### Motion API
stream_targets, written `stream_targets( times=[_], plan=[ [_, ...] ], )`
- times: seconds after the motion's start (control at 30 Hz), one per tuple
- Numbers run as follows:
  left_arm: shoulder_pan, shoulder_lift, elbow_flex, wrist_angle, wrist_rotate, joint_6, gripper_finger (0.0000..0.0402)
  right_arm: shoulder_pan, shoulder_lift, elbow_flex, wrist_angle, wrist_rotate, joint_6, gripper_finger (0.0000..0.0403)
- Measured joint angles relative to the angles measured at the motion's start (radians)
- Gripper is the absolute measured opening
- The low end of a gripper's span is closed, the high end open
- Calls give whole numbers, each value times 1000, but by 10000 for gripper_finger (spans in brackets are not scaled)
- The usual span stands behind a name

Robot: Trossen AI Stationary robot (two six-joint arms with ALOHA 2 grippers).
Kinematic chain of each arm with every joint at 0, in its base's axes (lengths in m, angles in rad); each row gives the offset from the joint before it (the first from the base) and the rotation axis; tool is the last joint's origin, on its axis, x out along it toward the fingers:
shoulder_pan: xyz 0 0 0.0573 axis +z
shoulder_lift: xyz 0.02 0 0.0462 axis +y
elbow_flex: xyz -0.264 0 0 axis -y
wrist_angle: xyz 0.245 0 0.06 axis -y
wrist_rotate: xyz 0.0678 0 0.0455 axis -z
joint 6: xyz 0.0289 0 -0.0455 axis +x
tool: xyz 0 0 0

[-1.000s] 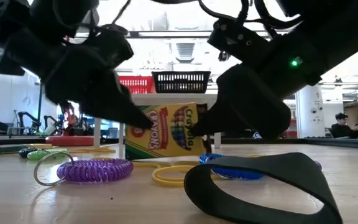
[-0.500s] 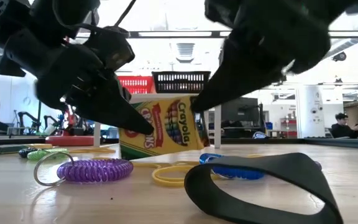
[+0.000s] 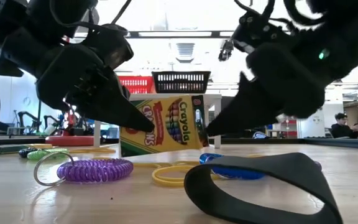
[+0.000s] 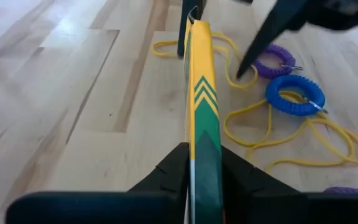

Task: Pick & Place Office Desk Supplies
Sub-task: Put the right crayon box into the black bin on the shelf

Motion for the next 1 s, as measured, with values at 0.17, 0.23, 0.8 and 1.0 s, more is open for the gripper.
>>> stream_targets(
  times=[0.17, 0.23, 0.8, 1.0],
  plan=[
    [0, 0, 1, 4, 4, 4, 47, -36, 80, -8, 305, 0, -220, 226],
    [0, 0, 1, 3, 4, 11, 47, -48, 85, 0, 321, -1, -242, 211],
    [13, -279, 61, -405, -3, 45, 199, -44, -39, -30, 137, -42, -132, 22],
    [-21, -423, 12, -491, -69, -30, 213, -36, -87, -32, 94, -38, -121, 20]
  ],
)
